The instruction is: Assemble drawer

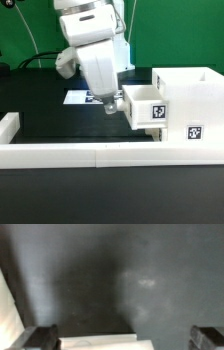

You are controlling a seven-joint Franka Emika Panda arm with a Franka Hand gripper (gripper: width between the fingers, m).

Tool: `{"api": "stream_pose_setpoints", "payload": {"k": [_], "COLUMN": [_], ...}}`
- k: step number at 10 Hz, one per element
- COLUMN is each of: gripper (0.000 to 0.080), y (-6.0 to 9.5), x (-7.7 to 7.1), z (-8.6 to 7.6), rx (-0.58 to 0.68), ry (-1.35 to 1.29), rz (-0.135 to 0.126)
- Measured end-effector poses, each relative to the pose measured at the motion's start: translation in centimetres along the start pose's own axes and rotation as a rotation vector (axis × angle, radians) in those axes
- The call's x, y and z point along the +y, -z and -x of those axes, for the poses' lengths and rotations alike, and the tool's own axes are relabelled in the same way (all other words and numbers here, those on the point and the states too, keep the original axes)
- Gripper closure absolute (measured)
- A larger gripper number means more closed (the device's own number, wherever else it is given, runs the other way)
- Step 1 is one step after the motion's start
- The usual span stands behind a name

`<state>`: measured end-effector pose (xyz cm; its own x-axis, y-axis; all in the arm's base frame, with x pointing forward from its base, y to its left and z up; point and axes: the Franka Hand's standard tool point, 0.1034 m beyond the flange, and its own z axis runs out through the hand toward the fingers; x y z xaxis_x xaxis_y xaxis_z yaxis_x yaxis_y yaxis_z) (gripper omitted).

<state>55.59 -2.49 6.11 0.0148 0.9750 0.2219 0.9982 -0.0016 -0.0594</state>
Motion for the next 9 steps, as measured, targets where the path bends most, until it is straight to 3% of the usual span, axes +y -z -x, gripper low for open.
{"api": "stream_pose_setpoints", "payload": {"k": [9], "gripper": [0.015], "y": [-0.8], "x": [0.2], "z": [-4.5], "rx": [0.005], "ry": [-0.116], "rz": [-0.013]}}
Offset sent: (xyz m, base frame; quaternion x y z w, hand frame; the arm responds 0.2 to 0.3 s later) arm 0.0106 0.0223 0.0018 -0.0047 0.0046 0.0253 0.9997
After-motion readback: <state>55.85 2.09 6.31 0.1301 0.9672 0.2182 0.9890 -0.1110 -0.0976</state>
